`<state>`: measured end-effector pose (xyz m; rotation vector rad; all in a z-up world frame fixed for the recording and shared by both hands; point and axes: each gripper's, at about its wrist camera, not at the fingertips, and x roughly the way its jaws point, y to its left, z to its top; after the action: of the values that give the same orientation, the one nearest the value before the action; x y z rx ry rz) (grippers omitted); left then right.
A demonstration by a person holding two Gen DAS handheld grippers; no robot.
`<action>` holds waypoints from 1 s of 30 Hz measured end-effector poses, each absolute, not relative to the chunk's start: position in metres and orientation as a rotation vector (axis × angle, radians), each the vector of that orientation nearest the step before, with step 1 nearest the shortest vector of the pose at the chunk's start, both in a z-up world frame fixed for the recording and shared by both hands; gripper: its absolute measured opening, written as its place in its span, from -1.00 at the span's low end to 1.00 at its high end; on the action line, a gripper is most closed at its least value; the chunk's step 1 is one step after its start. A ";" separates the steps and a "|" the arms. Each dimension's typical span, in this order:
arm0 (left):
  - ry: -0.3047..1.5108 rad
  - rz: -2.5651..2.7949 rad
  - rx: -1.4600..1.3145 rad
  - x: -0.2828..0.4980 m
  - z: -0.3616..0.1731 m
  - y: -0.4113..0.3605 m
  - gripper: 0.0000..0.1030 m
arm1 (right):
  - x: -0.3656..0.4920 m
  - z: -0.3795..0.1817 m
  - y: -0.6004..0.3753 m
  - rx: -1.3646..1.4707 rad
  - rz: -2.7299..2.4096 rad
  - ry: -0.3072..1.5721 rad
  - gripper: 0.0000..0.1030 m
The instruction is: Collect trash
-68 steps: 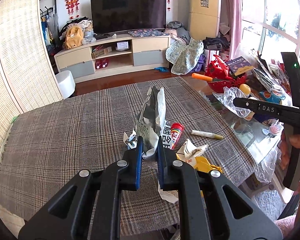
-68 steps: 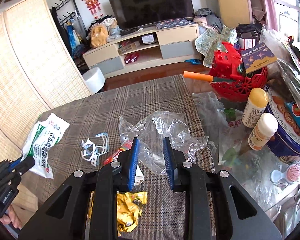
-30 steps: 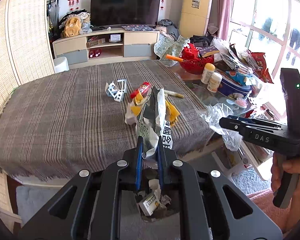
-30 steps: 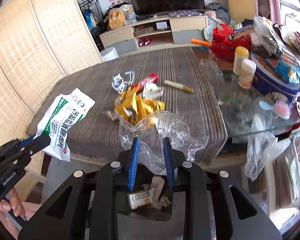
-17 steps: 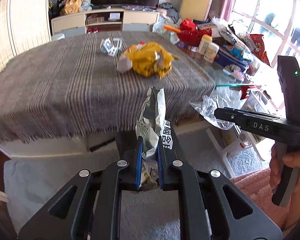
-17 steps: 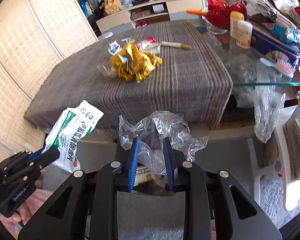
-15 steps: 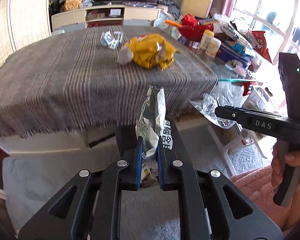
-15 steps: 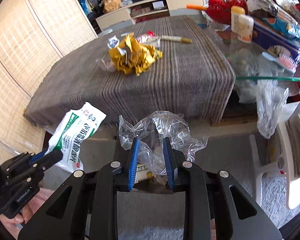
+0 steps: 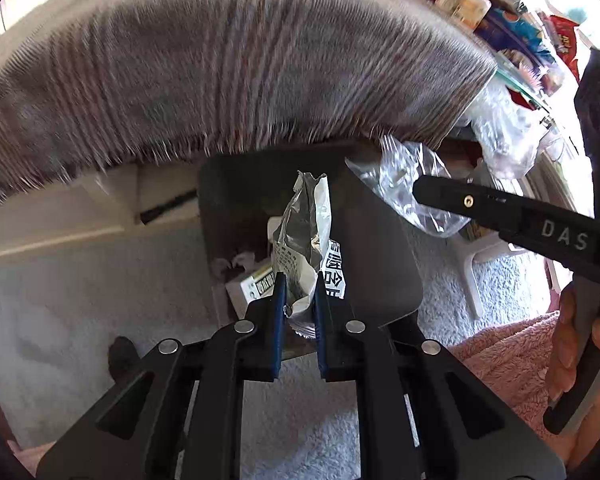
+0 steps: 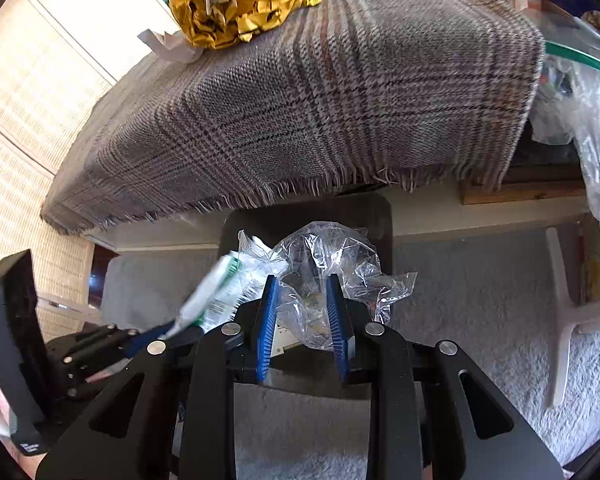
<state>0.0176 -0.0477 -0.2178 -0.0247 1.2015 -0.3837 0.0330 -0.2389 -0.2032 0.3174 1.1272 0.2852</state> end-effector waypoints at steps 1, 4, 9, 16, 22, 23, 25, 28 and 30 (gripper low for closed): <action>1.211 -0.390 -0.032 0.020 -0.223 -0.048 -0.78 | 0.036 -0.205 -0.238 0.318 0.294 1.126 -0.50; 1.208 -0.379 -0.033 0.025 -0.230 -0.047 -0.78 | 0.042 -0.211 -0.239 0.336 0.317 1.130 -0.50; 1.208 -0.378 -0.020 0.029 -0.235 -0.049 -0.78 | 0.048 -0.216 -0.236 0.371 0.335 1.152 -0.50; 1.197 -0.379 -0.005 0.032 -0.240 -0.056 -0.77 | 0.057 -0.230 -0.238 0.359 0.267 1.201 -0.46; 1.205 -0.376 -0.033 0.040 -0.246 -0.054 -0.64 | 0.060 -0.242 -0.240 0.361 0.242 1.224 -0.24; 1.207 -0.372 -0.036 0.040 -0.247 -0.052 -0.62 | 0.060 -0.243 -0.241 0.368 0.235 1.223 -0.17; 1.209 -0.360 -0.034 0.040 -0.248 -0.049 -0.51 | 0.061 -0.242 -0.245 0.370 0.214 1.216 -0.12; 1.196 -0.330 -0.034 0.041 -0.246 -0.042 -0.36 | 0.062 -0.237 -0.251 0.368 0.182 1.201 0.10; 1.183 -0.320 -0.040 0.041 -0.242 -0.038 -0.21 | 0.062 -0.233 -0.252 0.344 0.163 1.189 0.21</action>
<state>0.0409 -0.0379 -0.2425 -0.0401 1.1834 -0.3203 0.0615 -0.2518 -0.2331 0.3439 1.1886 0.1629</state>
